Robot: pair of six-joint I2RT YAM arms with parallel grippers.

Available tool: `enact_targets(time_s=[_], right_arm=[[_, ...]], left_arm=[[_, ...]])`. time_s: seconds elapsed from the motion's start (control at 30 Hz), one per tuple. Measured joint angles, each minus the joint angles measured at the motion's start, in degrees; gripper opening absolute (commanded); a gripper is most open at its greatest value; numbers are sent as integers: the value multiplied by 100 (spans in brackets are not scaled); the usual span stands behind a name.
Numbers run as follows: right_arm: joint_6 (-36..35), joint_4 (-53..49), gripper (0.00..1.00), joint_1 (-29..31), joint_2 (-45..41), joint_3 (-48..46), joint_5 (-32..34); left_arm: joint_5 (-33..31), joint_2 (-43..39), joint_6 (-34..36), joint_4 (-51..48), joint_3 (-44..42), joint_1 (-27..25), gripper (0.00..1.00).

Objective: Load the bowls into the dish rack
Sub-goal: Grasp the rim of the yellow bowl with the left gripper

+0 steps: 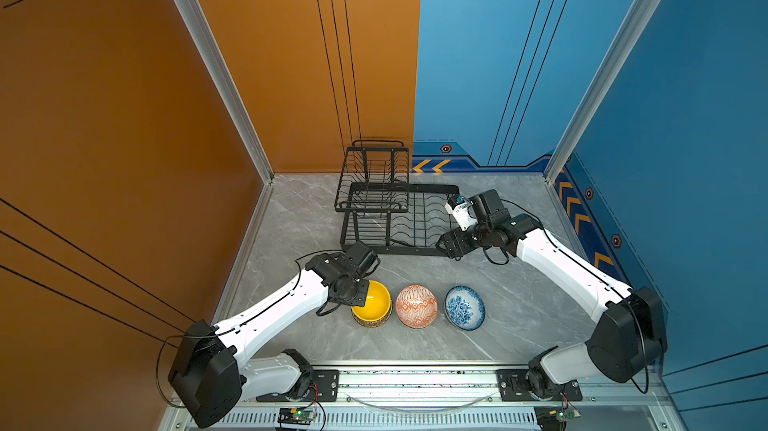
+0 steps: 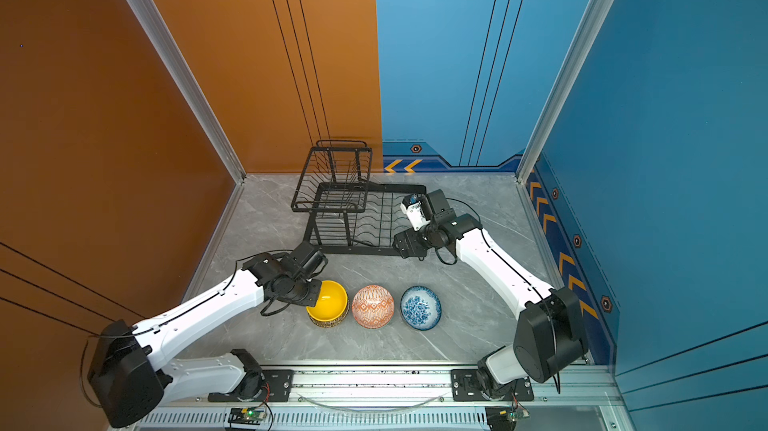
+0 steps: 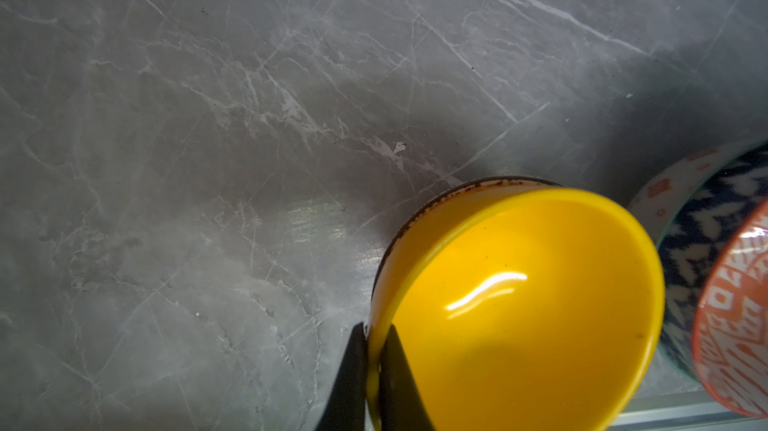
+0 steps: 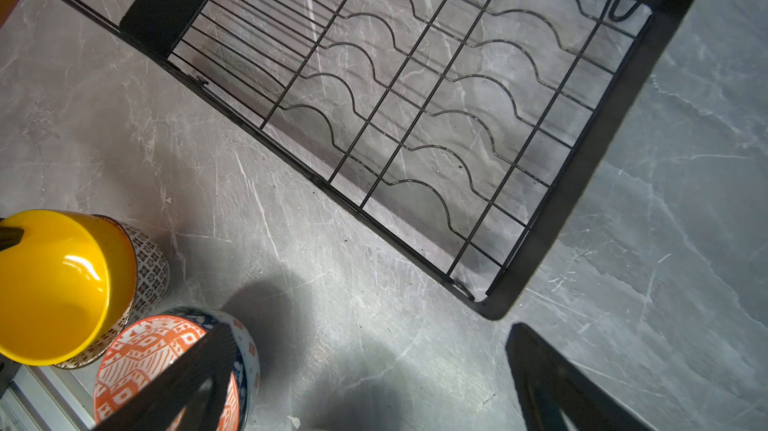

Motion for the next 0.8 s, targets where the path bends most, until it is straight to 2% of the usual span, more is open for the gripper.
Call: enact_targets(time_s=[0.4, 0.63, 0.8], right_arm=[[0, 44, 100, -66, -4, -55, -4], [0, 83, 100, -85, -87, -138, -4], [0, 87, 100, -87, -155, -214, -7]], left_arm=[[-28, 210, -2, 0, 0, -22, 24], [-28, 297, -4, 26, -48, -22, 22], [-26, 304, -44, 68, -107, -26, 15]])
